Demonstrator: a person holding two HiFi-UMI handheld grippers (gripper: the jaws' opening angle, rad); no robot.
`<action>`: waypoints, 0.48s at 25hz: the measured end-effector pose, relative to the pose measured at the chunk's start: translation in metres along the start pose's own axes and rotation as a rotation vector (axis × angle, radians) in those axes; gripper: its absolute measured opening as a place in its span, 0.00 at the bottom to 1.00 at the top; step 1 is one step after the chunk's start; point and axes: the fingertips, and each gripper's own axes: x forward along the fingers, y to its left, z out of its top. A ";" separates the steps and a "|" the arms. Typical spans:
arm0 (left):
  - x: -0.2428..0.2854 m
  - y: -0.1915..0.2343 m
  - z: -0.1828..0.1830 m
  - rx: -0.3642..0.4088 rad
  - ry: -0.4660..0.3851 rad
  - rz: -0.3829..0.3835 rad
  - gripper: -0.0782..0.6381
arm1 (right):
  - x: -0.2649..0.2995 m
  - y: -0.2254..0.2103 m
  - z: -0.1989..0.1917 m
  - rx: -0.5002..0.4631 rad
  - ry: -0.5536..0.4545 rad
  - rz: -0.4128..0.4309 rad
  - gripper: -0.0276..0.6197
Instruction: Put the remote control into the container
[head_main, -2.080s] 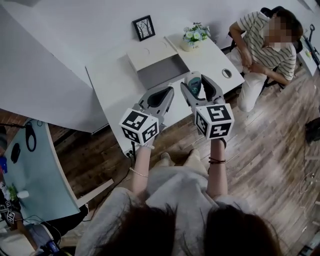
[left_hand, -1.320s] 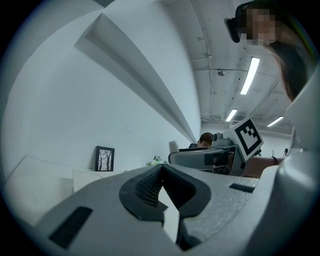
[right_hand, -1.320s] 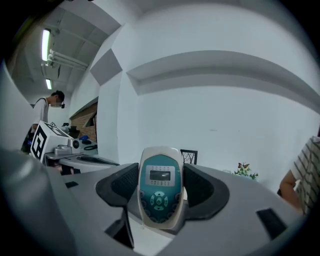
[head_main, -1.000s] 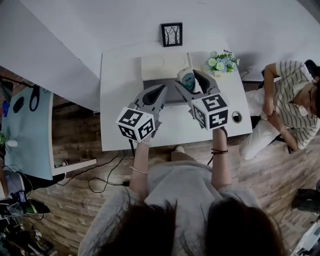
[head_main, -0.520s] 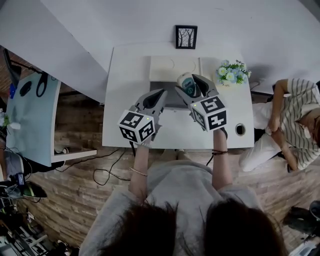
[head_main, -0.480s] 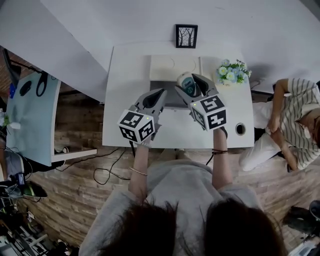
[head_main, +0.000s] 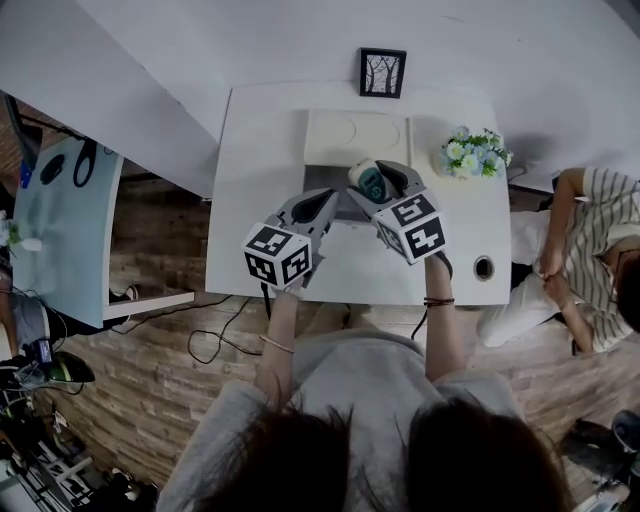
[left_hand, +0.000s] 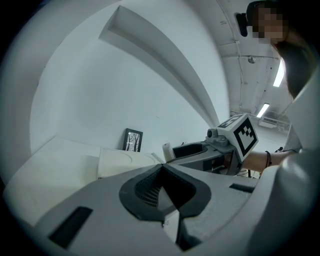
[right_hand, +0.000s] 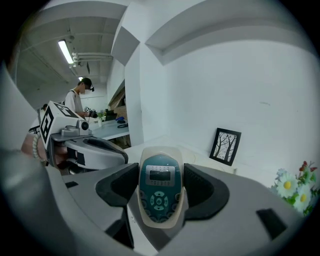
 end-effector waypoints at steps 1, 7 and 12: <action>0.000 0.002 -0.003 -0.006 0.008 0.001 0.11 | 0.003 0.001 -0.002 -0.007 0.015 0.008 0.47; 0.002 0.015 -0.015 -0.043 0.032 0.018 0.11 | 0.025 0.003 -0.018 -0.037 0.096 0.065 0.47; 0.006 0.022 -0.023 -0.071 0.045 0.022 0.11 | 0.041 0.006 -0.032 -0.066 0.170 0.110 0.47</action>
